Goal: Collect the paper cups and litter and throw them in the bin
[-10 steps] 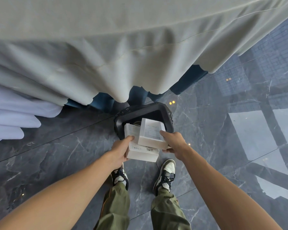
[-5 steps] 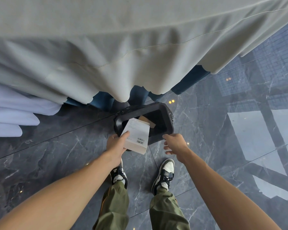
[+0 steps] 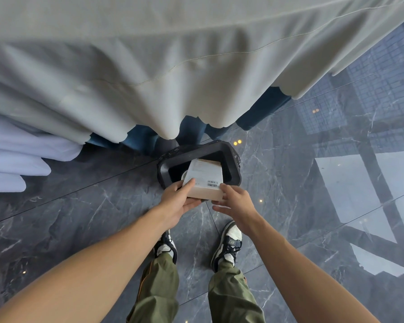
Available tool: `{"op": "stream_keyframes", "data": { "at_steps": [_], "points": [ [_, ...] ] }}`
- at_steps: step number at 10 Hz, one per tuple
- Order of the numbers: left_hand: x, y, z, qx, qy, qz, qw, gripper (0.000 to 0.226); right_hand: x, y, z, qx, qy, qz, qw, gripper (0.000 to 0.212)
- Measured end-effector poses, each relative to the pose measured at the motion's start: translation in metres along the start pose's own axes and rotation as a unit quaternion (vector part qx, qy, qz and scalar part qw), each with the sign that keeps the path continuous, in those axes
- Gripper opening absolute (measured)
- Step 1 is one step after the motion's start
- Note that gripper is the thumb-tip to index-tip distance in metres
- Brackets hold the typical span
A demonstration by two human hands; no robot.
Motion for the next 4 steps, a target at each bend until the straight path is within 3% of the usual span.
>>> {"op": "stream_keyframes", "data": {
  "at_steps": [1,2,3,4],
  "points": [
    [-0.010,-0.002,0.006,0.017,-0.007,0.044,0.999,0.046,0.006,0.001,0.003,0.008,0.016,-0.027,0.999,0.034],
    [-0.007,-0.002,0.001,0.000,0.008,0.043,0.999,0.048,0.011,-0.002,0.005,-0.006,-0.020,-0.037,0.999,0.031],
    [0.004,-0.009,0.001,-0.014,0.081,0.021,0.996,0.068,0.016,-0.014,0.000,-0.028,-0.098,-0.058,0.993,0.032],
    [0.009,-0.020,-0.006,-0.036,0.156,-0.003,0.987,0.064,0.023,-0.027,0.002,-0.034,-0.147,-0.081,0.985,0.035]
  ]
}}
Point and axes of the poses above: each hand's wrist, its own y-axis towards the middle knuckle, its own x-axis out of the back of the hand, z = x × y, the point moved 10 cm from there along y, towards the middle knuckle, and after that the axes turned 9 degrees about -y, right-handed, at the moved point
